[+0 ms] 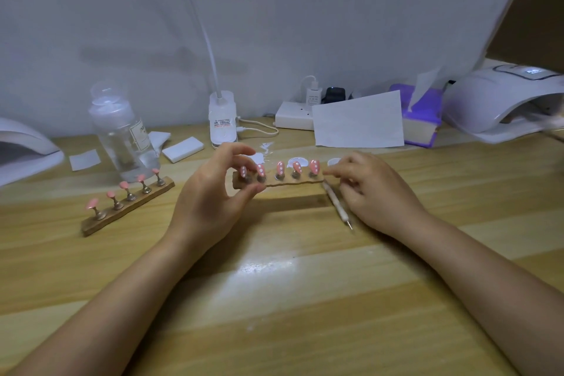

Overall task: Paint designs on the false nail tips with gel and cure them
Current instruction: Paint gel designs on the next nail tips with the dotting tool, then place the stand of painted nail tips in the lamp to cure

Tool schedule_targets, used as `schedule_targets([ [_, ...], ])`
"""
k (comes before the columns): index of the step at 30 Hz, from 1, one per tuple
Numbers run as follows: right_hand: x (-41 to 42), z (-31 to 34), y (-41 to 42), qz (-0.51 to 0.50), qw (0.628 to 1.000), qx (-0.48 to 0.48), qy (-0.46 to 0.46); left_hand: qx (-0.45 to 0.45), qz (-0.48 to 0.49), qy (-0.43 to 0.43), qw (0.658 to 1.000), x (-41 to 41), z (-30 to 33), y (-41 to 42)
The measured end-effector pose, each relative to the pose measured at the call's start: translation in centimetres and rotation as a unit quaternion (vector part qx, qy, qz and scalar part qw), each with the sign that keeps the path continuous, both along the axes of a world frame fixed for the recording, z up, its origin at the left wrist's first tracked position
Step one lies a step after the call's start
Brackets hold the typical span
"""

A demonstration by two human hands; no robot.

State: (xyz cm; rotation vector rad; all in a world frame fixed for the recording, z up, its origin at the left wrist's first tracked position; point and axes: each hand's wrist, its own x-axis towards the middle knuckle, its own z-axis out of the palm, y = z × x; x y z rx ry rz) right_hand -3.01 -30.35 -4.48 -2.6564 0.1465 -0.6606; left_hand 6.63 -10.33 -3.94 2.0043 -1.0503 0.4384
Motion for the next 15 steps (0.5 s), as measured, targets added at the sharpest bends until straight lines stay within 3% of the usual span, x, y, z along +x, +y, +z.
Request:
schedule_targets([
  [3, 0.2, 1.2, -0.1, -0.012, 0.987, 0.162, 0.009, -0.010, -0.010, -0.003, 1.000, -0.3, 0.1, -0.2],
  [7, -0.6, 3.5, -0.7, 0.018, 0.906, 0.398, 0.143, -0.033, -0.032, -0.006, 0.999, -1.0, 0.6, -0.6],
  [11, -1.8, 5.0, -2.4, 0.078, 0.861, 0.459, 0.202, -0.042, -0.052, -0.027, 0.997, -1.9, 1.3, -1.2],
  [15, -3.1, 6.9, -4.2, 0.105, 0.850, 0.466, 0.222, -0.059, -0.068, -0.027, 0.996, -3.0, 2.0, -2.7],
])
